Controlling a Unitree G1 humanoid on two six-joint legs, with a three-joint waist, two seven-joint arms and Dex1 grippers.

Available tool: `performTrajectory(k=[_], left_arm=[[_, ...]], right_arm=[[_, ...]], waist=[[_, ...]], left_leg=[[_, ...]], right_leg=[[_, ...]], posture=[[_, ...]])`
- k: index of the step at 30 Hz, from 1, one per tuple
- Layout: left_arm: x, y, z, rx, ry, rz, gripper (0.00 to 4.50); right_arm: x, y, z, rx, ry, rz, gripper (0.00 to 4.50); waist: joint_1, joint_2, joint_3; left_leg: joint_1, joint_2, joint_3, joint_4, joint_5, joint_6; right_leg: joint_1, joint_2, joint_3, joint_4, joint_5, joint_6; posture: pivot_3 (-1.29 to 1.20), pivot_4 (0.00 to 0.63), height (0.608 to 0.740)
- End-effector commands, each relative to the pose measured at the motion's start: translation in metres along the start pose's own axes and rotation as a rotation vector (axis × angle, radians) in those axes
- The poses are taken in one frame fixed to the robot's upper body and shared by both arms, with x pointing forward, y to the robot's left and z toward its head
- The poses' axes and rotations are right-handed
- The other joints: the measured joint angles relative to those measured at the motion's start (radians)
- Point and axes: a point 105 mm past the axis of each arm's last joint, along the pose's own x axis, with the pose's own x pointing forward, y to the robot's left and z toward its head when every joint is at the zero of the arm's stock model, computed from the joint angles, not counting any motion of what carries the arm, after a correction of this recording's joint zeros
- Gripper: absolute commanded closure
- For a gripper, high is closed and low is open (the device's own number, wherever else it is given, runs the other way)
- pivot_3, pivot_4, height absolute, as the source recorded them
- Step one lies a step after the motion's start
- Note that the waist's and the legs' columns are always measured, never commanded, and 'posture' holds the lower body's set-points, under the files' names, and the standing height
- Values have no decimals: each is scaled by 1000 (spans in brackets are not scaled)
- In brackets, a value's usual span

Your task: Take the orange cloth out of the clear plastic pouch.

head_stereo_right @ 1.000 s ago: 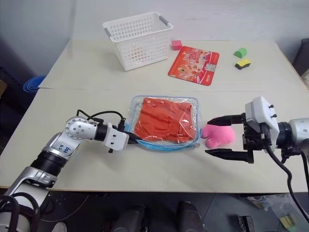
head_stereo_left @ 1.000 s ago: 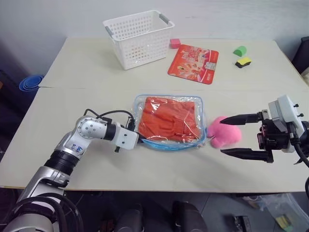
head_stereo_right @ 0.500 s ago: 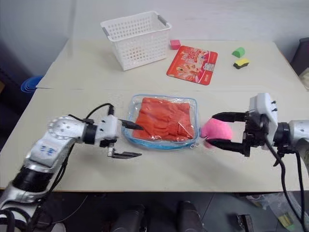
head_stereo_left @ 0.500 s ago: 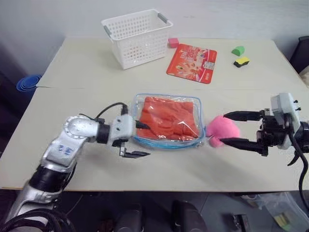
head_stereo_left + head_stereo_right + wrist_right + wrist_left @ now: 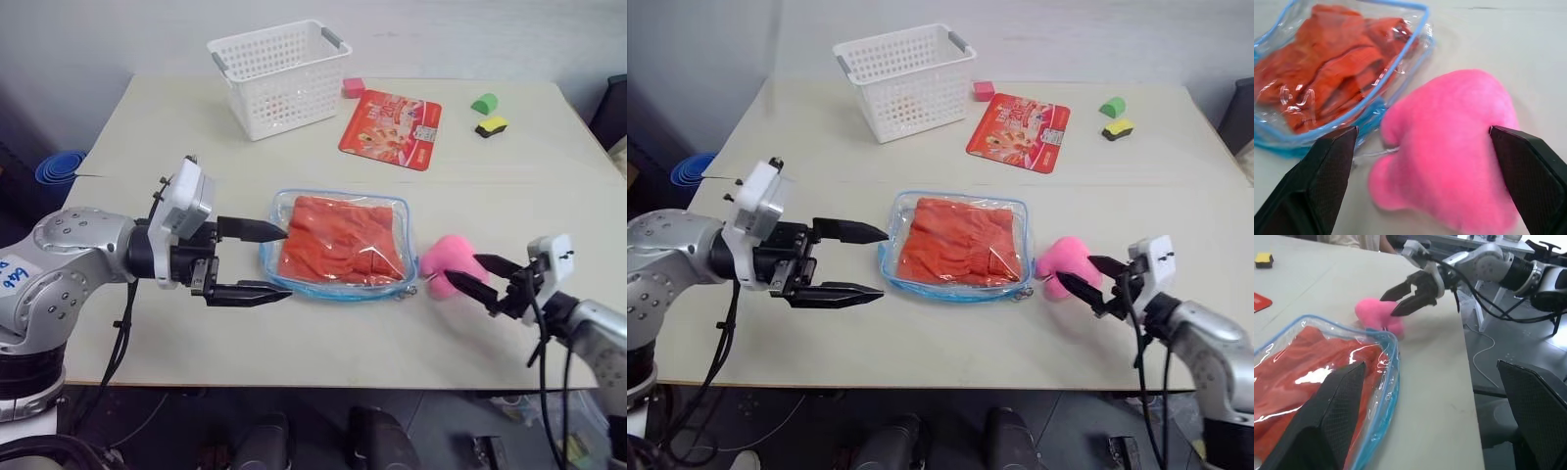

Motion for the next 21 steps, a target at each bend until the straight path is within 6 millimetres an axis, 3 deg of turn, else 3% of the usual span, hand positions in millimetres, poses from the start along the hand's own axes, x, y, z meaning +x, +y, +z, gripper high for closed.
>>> performTrajectory(k=[1,6,13,17,21], left_arm=[[0,0,-2,53,28,15,0],[-2,7,-2,87,41,39,0],[0,10,-7,119,69,43,0],[0,11,-8,124,72,43,0],[-1,13,-8,139,77,60,0]], right_arm=[[-6,-4,4,-12,-40,-53,393],[-9,-3,-1,-12,-40,-50,1918],[-9,7,6,-8,-83,1,4352],[-13,15,12,-87,-94,29,4475],[-18,46,42,-268,-202,152,4475]], waist=[[0,0,0],[1,0,0],[-1,0,0],[1,0,0],[0,0,0]], left_leg=[[0,0,0,0,0,0],[0,1,0,0,0,0],[0,2,2,0,0,0],[0,2,2,0,0,0],[0,2,2,0,0,0]], right_leg=[[0,0,0,0,0,0],[0,5,2,0,0,0],[-1,7,5,0,0,0],[-1,7,6,0,0,0],[-2,7,7,0,0,0]], posture=[[0,150,740],[0,150,740],[0,150,740],[0,150,740],[0,150,740]])
